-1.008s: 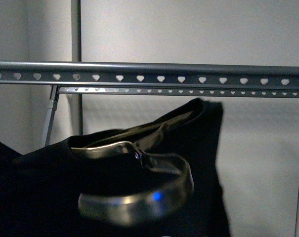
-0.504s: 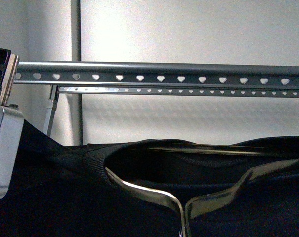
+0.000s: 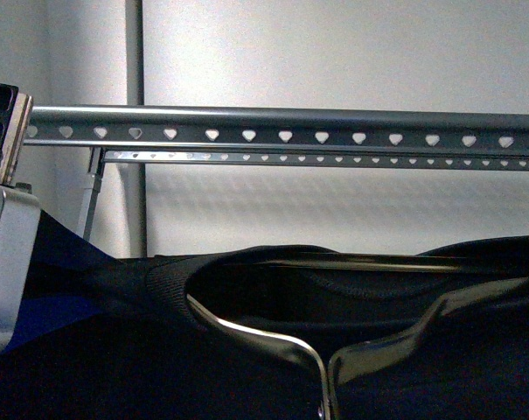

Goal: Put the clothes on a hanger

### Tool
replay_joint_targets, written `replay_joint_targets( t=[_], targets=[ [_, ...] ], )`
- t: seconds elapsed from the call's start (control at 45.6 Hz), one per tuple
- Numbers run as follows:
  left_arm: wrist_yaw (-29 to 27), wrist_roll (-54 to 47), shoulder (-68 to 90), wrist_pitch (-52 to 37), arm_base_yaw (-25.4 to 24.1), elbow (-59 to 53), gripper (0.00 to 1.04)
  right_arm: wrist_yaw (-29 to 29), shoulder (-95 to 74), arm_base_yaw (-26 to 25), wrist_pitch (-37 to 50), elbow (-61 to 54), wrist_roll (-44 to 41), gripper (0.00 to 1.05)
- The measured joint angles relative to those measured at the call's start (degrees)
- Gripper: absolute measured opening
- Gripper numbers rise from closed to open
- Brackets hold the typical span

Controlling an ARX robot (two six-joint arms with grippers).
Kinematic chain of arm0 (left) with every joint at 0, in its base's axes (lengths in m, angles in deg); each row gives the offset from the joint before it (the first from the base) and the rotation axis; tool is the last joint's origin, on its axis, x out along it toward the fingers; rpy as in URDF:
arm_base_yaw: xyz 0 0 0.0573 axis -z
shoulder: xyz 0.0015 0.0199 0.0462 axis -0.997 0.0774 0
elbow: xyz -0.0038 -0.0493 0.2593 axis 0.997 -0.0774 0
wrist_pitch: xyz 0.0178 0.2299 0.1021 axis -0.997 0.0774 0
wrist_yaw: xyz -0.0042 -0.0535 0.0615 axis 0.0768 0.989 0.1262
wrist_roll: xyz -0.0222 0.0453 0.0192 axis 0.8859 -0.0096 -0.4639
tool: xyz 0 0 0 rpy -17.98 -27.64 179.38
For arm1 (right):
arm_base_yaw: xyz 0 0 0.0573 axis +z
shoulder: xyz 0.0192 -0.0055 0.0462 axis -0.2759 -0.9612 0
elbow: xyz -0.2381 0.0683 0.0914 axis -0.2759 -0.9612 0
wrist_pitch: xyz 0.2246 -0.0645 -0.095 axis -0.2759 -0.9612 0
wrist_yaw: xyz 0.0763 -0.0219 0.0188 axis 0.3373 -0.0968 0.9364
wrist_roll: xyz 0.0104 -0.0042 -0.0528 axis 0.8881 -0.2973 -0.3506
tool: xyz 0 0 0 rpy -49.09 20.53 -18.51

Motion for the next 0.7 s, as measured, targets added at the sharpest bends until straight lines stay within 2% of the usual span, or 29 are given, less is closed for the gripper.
replay_joint_targets(
  t=[0.022,0.11,0.153,0.197,0.219,0.307,0.46,0.701],
  targets=[
    [0.0,0.0,0.0,0.0,0.0,0.0,0.04,0.87,-2.34,0.31,1.57,1.44,-2.69,0.97],
    [-0.17,-0.13,-0.07,0.0,-0.09,-0.02,0.04,4.98,-13.77,0.07,8.98,8.09,-27.67,0.97],
    [-0.15,-0.13,-0.09,0.0,-0.09,-0.02,0.04,7.15,-19.63,-0.28,7.8,12.33,-44.24,0.97],
    [-0.13,-0.13,-0.07,0.0,-0.09,-0.02,0.04,7.52,-23.19,-0.28,6.21,14.97,-53.33,0.97],
    [-0.13,-0.13,-0.09,0.0,-0.09,-0.02,0.04,7.26,-25.64,-0.15,6.01,16.63,-61.64,0.97],
    [-0.17,-0.15,-0.09,0.0,-0.09,-0.02,0.04,6.47,-31.02,0.79,4.79,21.99,-77.81,0.97],
    [-0.17,-0.15,-0.09,0.0,-0.09,-0.02,0.04,4.48,-35.43,3.52,4.15,27.96,-86.18,0.97],
    [-0.26,-0.15,-0.09,0.0,-0.09,-0.02,0.04,-1.81,-42.38,9.49,0.92,34.32,-87.58,0.97]
  ],
)
